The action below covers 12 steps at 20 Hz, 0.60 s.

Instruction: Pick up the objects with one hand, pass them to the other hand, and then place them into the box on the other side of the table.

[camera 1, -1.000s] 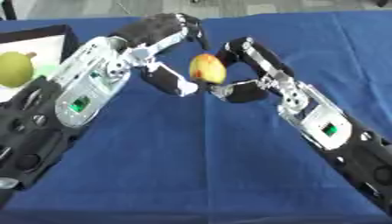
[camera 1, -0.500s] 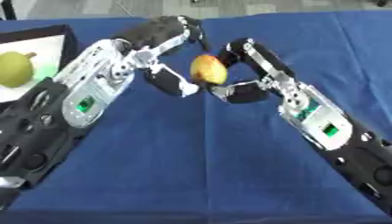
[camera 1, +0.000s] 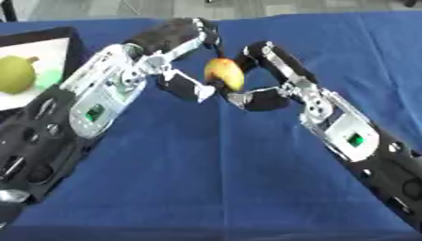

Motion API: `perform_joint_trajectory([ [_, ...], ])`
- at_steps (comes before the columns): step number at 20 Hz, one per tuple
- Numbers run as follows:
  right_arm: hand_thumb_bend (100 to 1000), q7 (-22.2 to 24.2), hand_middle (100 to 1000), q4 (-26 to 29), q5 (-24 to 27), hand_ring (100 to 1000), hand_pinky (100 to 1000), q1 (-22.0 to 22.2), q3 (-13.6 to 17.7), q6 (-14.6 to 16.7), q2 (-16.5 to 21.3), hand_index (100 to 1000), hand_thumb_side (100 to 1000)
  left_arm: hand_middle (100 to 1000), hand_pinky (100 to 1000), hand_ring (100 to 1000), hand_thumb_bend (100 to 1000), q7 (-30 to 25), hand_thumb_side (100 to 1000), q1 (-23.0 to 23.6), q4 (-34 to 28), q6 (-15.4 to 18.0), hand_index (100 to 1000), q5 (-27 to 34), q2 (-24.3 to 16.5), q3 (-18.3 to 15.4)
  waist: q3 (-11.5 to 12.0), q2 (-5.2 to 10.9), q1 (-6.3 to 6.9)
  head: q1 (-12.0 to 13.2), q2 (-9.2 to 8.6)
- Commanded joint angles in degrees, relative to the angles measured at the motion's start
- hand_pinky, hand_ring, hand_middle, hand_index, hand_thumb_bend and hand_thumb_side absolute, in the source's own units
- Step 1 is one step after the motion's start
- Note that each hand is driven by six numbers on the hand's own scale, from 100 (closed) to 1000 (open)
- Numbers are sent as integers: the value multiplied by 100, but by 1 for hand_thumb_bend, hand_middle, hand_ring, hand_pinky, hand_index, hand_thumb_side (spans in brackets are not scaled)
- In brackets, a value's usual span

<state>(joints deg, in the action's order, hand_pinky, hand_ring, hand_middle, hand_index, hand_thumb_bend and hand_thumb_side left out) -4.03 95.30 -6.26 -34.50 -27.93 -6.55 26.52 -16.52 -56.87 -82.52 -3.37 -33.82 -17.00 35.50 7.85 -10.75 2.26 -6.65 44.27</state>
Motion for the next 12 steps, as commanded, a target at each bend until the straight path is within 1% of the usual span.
perform_joint_trajectory([
  [1, 392, 10, 463, 77, 17, 645, 681, -79, 21, 19, 56, 512, 100, 618, 718, 691, 127, 189, 157, -98, -67, 4, 557, 145, -26, -79, -1, 118, -6, -2, -15],
  [2, 392, 10, 463, 77, 17, 645, 680, -78, 20, 19, 55, 512, 100, 603, 712, 679, 114, 233, 150, -98, -67, 8, 531, 175, -23, -74, -1, 117, -6, 0, -15],
  [5, 394, 14, 464, 75, 17, 645, 680, -75, 16, 20, 50, 513, 100, 578, 705, 664, 100, 334, 138, -99, -50, 15, 491, 240, -6, -59, -3, 113, -9, 4, -15],
  [8, 403, 7, 471, 74, 9, 650, 679, -75, 17, 17, 55, 526, 100, 554, 695, 650, 109, 389, 127, -101, -40, 13, 452, 228, -6, -62, -5, 112, -8, 4, -15],
  [9, 443, 1, 488, 74, 2, 661, 679, -75, 18, 14, 58, 551, 100, 534, 691, 639, 134, 397, 114, -104, -41, 12, 426, 203, -9, -61, -5, 114, -7, 3, -15],
  [10, 450, -6, 492, 76, -13, 663, 679, -76, 21, 9, 62, 556, 100, 532, 690, 638, 138, 392, 112, -108, -45, 13, 426, 166, -12, -59, -6, 115, -6, 2, -15],
  [11, 507, -5, 522, 77, -39, 680, 683, -76, 21, 3, 69, 592, 100, 510, 684, 628, 167, 383, 100, -113, -55, 22, 424, 115, -17, -56, -6, 117, -6, 2, -15],
  [12, 530, -1, 540, 78, -73, 688, 685, -76, 22, -4, 73, 611, 100, 496, 682, 620, 170, 372, 100, -115, -63, 34, 427, 57, -20, -56, -7, 119, -7, 1, -15],
])
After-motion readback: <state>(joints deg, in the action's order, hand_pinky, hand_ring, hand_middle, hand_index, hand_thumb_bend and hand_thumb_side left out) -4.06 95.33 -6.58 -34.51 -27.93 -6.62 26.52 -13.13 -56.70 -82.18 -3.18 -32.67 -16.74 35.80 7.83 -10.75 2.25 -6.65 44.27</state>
